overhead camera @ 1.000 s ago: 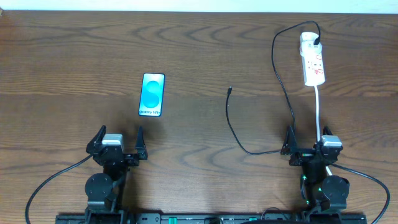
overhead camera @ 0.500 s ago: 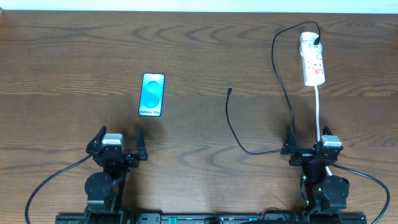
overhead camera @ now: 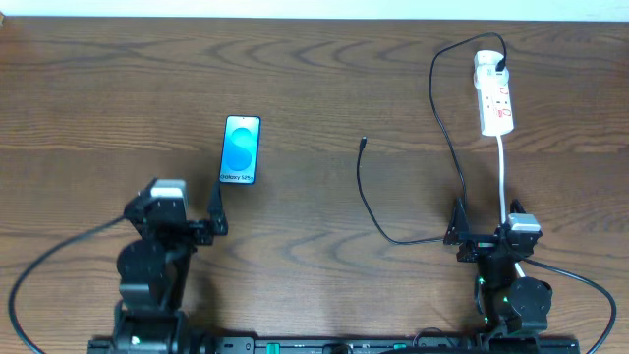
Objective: Plug charger to phone and switch on socket
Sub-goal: 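Reach the left gripper forward over the blue phone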
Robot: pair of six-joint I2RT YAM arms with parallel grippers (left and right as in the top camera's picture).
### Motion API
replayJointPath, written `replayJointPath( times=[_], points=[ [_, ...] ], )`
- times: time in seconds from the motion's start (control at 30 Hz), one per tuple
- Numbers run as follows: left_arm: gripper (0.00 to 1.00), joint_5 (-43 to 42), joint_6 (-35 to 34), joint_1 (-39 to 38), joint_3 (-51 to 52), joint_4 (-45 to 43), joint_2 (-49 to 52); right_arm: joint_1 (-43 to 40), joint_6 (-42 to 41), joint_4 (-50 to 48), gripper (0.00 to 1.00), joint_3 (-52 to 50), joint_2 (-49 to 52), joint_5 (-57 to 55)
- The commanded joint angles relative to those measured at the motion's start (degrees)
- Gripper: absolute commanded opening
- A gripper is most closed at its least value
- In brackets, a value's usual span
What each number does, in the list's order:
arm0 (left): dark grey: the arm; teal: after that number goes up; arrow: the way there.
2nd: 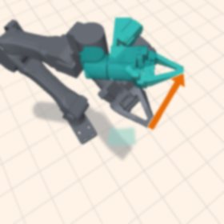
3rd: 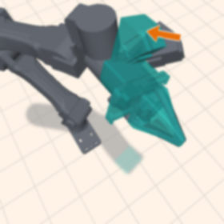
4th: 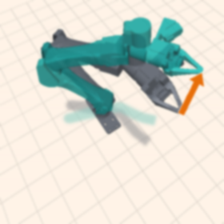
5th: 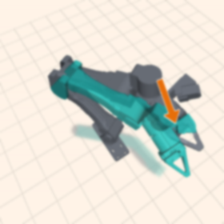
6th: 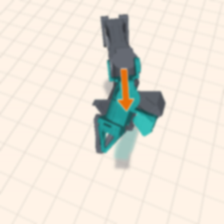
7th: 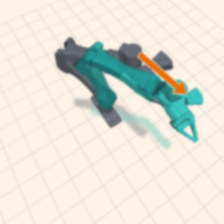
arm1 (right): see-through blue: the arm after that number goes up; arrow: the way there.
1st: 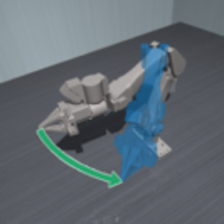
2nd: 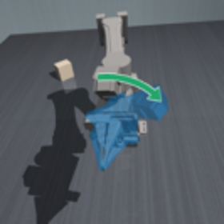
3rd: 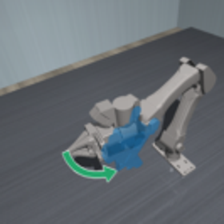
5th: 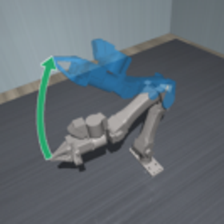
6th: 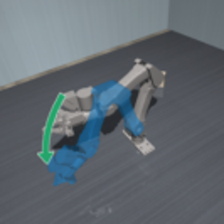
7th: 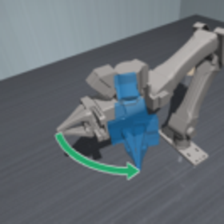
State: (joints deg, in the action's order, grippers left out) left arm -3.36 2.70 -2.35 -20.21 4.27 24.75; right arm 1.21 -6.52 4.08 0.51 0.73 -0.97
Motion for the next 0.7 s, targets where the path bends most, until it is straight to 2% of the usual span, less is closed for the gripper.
replayJointPath(
  times=[0.0, 0.17, 0.33, 0.53, 0.67],
  points=[
    [0.99, -2.84, -2.05, 0.2, -7.37, 0.63, 6.91, 0.44, -0.26, 0.07, 0.99, -0.2, -0.35, -0.39],
    [0.99, -5.99, -2.8, 0.2, -18.78, 6.82, 18.32, 0.44, -0.26, 0.07, 0.99, -0.2, -0.35, -0.39],
    [0.99, -7.8, -2.8, 0.2, -31.8, 16.59, 29.81, 0.44, -0.26, 0.07, 0.99, -0.2, -0.35, -0.39],
    [0.99, -7.85, -2.97, 0.2, -48.96, 30.38, 44.65, 0.44, -0.26, 0.07, 0.99, -0.2, -0.35, -0.39],
    [0.99, -7.85, -2.86, 0.17, -62.79, 43.47, 56.17, 0.44, -0.26, 0.07, 0.99, -0.2, -0.35, -0.39]
  ],
)
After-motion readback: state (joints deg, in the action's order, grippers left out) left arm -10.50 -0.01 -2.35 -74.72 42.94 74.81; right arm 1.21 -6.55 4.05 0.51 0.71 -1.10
